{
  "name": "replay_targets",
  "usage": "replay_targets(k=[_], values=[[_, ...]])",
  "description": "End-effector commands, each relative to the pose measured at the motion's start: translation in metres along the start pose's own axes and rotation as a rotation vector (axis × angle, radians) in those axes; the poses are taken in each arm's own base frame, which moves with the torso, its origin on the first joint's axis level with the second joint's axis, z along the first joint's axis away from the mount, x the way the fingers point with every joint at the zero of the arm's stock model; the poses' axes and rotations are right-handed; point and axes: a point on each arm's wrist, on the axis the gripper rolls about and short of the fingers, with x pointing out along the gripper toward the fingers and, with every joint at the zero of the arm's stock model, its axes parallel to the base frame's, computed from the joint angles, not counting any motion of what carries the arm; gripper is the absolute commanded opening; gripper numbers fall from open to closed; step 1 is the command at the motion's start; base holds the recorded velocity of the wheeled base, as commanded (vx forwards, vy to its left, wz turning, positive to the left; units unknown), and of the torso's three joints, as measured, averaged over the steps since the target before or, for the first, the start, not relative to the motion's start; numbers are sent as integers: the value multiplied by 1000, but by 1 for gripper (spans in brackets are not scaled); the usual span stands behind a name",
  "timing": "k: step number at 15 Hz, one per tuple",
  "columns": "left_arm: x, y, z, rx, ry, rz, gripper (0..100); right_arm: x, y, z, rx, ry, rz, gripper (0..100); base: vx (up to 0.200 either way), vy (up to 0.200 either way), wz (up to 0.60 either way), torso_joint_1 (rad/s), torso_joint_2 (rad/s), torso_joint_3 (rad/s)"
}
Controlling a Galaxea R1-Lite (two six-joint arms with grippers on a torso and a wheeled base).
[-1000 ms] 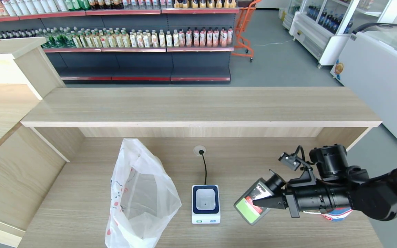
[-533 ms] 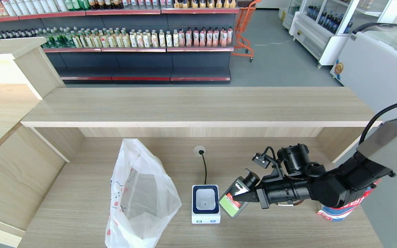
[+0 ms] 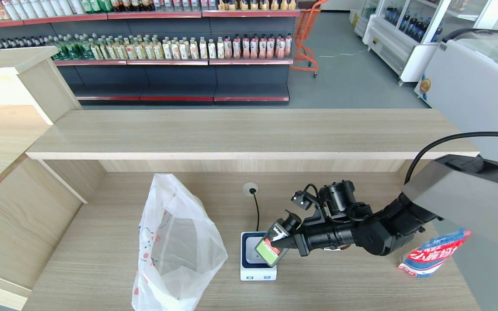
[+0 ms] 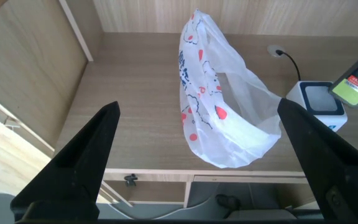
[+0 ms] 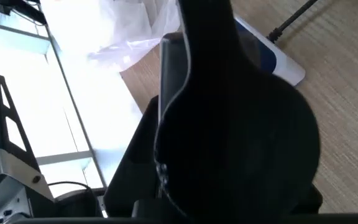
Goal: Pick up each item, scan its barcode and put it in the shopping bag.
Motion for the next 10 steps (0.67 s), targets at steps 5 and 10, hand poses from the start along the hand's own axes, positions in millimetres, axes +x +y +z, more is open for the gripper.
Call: replay_targets(k=[5, 10], values=[[0, 0, 0, -1, 0, 0, 100, 42, -6, 0, 9, -17, -27, 0, 0, 0, 0, 0, 0, 0], [0, 0, 0, -1, 0, 0, 100, 47, -1, 12, -10, -46, -37, 0, 0, 0, 0, 0, 0, 0]])
